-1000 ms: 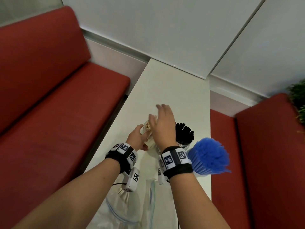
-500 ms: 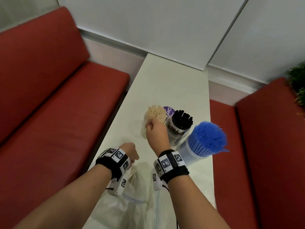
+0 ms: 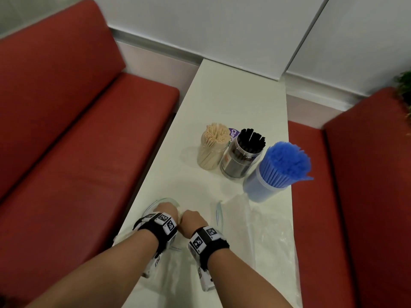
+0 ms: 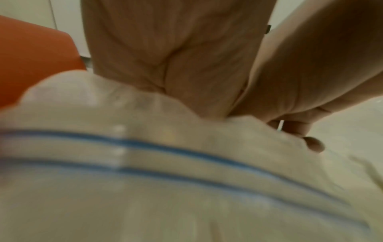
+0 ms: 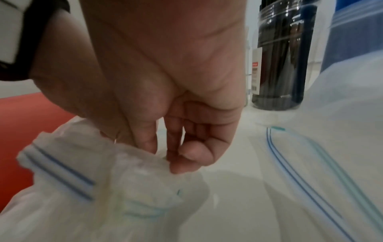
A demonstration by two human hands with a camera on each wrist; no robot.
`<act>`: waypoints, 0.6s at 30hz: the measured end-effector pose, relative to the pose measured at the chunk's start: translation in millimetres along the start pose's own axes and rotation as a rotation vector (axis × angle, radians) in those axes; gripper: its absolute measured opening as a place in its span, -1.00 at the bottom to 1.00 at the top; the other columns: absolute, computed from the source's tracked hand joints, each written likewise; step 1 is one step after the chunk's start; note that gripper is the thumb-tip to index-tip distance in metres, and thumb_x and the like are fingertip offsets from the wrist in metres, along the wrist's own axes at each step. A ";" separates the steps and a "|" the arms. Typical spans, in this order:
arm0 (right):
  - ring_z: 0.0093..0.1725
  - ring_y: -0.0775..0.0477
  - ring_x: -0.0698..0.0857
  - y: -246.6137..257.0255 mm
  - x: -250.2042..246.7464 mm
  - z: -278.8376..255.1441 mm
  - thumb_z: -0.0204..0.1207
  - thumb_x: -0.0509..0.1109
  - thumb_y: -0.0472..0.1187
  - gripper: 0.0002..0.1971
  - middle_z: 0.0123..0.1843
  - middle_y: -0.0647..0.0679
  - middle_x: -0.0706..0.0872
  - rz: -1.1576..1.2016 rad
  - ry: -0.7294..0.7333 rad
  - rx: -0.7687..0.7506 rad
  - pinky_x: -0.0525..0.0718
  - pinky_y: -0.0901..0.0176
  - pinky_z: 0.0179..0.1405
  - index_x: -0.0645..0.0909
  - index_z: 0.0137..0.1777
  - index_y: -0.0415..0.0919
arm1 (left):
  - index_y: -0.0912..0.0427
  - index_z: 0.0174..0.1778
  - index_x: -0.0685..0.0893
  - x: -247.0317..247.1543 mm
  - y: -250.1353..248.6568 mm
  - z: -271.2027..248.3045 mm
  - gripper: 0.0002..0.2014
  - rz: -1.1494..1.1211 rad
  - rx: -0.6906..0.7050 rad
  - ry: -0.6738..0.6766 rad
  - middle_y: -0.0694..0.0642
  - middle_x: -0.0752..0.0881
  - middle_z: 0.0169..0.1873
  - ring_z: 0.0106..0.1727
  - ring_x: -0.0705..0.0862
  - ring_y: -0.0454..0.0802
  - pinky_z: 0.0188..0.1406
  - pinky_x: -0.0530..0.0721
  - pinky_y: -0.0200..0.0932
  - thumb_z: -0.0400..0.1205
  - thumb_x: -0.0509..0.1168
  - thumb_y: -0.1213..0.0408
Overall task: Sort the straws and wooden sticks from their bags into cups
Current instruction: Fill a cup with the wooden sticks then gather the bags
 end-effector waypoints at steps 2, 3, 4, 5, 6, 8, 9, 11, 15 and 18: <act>0.25 -0.29 0.77 -3.4 9.6 1.6 0.74 0.31 -0.21 -0.74 0.29 -0.28 0.79 -0.022 -0.010 0.004 0.65 0.07 0.10 0.71 0.27 -0.32 | 0.28 0.49 0.47 3.5 6.7 6.5 -0.64 -0.128 -0.001 -0.093 0.23 0.50 0.48 0.49 0.52 0.10 0.41 0.50 -0.09 0.79 0.05 0.31; 0.26 -0.28 0.77 -5.3 13.5 2.0 0.75 0.28 -0.21 -0.74 0.30 -0.26 0.78 -0.021 -0.024 0.016 0.66 0.07 0.15 0.71 0.28 -0.30 | 0.25 0.50 0.44 5.3 10.0 11.2 -0.64 -0.176 -0.003 -0.135 0.22 0.49 0.47 0.47 0.53 0.09 0.39 0.50 -0.11 0.78 0.04 0.31; 0.26 -0.27 0.77 -7.2 16.8 1.9 0.76 0.24 -0.23 -0.73 0.30 -0.25 0.79 -0.013 -0.043 0.029 0.68 0.06 0.17 0.72 0.28 -0.29 | 0.26 0.51 0.38 7.4 14.2 9.5 -0.62 -0.217 -0.011 -0.145 0.24 0.46 0.46 0.46 0.52 0.11 0.40 0.50 -0.10 0.77 0.06 0.29; 0.24 -0.27 0.78 -9.0 19.1 1.6 0.77 0.22 -0.26 -0.73 0.29 -0.25 0.79 0.006 -0.064 0.045 0.70 0.05 0.18 0.72 0.26 -0.29 | 0.29 0.52 0.33 8.4 16.3 5.8 -0.58 -0.253 -0.017 -0.146 0.27 0.43 0.46 0.46 0.51 0.14 0.41 0.49 -0.08 0.75 0.11 0.25; 0.24 -0.27 0.78 -10.8 21.0 0.9 0.77 0.21 -0.28 -0.73 0.29 -0.25 0.79 0.028 -0.082 0.062 0.71 0.04 0.18 0.73 0.26 -0.30 | 0.32 0.53 0.28 10.2 15.9 4.1 -0.51 -0.314 -0.027 -0.150 0.29 0.40 0.46 0.46 0.50 0.16 0.42 0.47 -0.07 0.71 0.19 0.20; 0.27 -0.27 0.77 -13.5 23.1 2.0 0.76 0.21 -0.33 -0.72 0.29 -0.27 0.79 0.090 -0.111 0.071 0.72 0.02 0.23 0.74 0.26 -0.35 | 0.32 0.53 0.23 15.1 16.8 2.6 -0.35 -0.408 -0.014 -0.146 0.30 0.37 0.45 0.47 0.47 0.21 0.43 0.46 -0.04 0.64 0.32 0.09; 0.28 -0.27 0.77 -15.2 24.1 2.7 0.75 0.23 -0.35 -0.72 0.28 -0.27 0.80 0.128 -0.118 0.072 0.72 0.03 0.25 0.76 0.26 -0.36 | 0.32 0.53 0.23 16.0 16.2 0.1 -0.30 -0.435 0.000 -0.153 0.29 0.36 0.45 0.47 0.46 0.22 0.44 0.46 -0.03 0.60 0.36 0.04; 0.27 -0.24 0.77 -19.0 26.3 3.4 0.67 0.33 -0.40 -0.74 0.26 -0.25 0.83 0.222 -0.107 0.082 0.71 0.04 0.29 0.81 0.22 -0.35 | 0.33 0.50 0.25 18.7 13.1 -3.4 -0.22 -0.407 0.033 -0.172 0.29 0.36 0.41 0.44 0.45 0.23 0.42 0.46 -0.01 0.53 0.42 -0.05; 0.29 -0.20 0.78 -26.4 31.5 1.9 0.57 0.43 -0.43 -0.72 0.24 -0.23 0.84 0.401 -0.081 0.106 0.67 0.16 0.31 0.84 0.23 -0.29 | 0.35 0.50 0.27 26.9 4.3 -12.4 -0.31 -0.256 0.016 -0.288 0.28 0.38 0.39 0.39 0.44 0.19 0.41 0.42 -0.06 0.58 0.33 0.03; 0.32 -0.18 0.76 -28.6 31.2 -3.0 0.62 0.39 -0.39 -0.71 0.27 -0.20 0.84 0.436 -0.092 0.088 0.62 0.23 0.27 0.84 0.25 -0.25 | 0.34 0.53 0.27 30.9 1.9 -16.6 -0.38 -0.260 0.000 -0.340 0.27 0.39 0.40 0.39 0.43 0.18 0.41 0.39 -0.06 0.59 0.26 0.17</act>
Point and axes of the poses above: each hand's wrist, its own z-axis towards the middle knuckle, its own x-axis out of the palm, y = z × x, the point moved 7 cm from there along z, towards the middle knuckle
